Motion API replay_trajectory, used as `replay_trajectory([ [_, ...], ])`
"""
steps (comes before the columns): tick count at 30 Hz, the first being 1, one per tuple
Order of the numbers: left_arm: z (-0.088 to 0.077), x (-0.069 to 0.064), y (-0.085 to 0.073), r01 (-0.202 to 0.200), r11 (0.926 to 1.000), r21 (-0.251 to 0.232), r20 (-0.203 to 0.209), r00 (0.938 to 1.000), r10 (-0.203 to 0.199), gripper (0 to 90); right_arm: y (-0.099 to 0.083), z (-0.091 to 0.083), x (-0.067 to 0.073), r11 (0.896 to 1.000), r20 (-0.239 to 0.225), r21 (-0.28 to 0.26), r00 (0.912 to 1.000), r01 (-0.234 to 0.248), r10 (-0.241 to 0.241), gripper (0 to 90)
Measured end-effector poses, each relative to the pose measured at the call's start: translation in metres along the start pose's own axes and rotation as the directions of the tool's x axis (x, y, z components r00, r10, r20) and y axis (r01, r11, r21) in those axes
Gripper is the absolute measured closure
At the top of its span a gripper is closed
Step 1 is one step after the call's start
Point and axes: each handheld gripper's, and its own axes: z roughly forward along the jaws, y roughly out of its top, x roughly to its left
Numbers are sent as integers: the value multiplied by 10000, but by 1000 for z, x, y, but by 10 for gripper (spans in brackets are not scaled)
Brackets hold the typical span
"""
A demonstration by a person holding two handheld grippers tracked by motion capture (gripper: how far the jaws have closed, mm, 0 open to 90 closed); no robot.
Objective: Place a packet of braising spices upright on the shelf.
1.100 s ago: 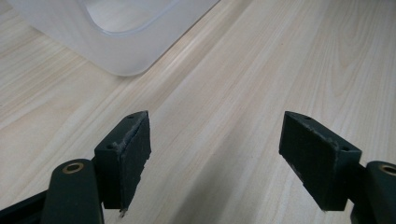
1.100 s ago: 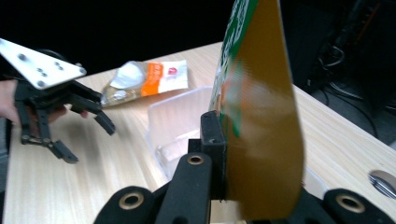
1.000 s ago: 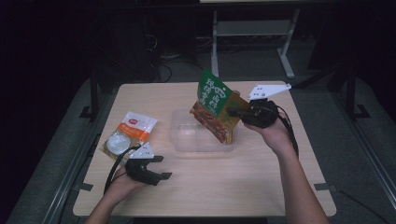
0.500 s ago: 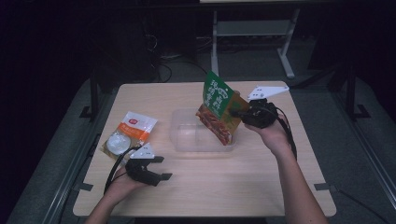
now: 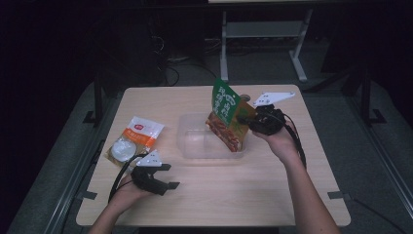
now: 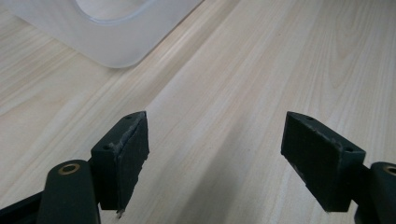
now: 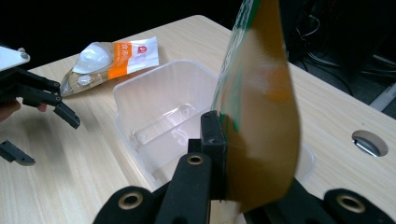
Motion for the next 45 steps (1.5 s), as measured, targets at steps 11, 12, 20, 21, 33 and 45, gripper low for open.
replay_trajectory([
  [11, 4, -3, -1, -134, 9997, 206, 138, 9998, 131, 216, -9, 15, -3, 9990, -97, 425, 9998, -148, 152, 897],
  [12, 4, -3, -1, -144, 9997, 206, 134, 9998, 142, 215, -9, 17, -3, 9991, -105, 383, 9997, -201, 205, 897],
  [20, 6, -3, -1, -165, 9995, 275, 155, 9997, 161, 208, -10, 19, -3, 9992, -84, 304, 9997, -247, 250, 887],
  [21, 6, -3, -1, -165, 9995, 275, 155, 9997, 161, 208, -10, 19, -2, 9993, -113, 277, 9996, -257, 261, 885],
  [33, 7, -3, -1, -259, 9991, 332, 94, 9996, 256, 190, -9, 21, -1, 9992, -137, 32, 9991, -404, 404, 682],
  [45, 9, -3, -1, -172, 9990, 419, 140, 9998, 167, 167, -16, 17, 1, 9989, -5, 198, 9991, -426, 426, 365],
])
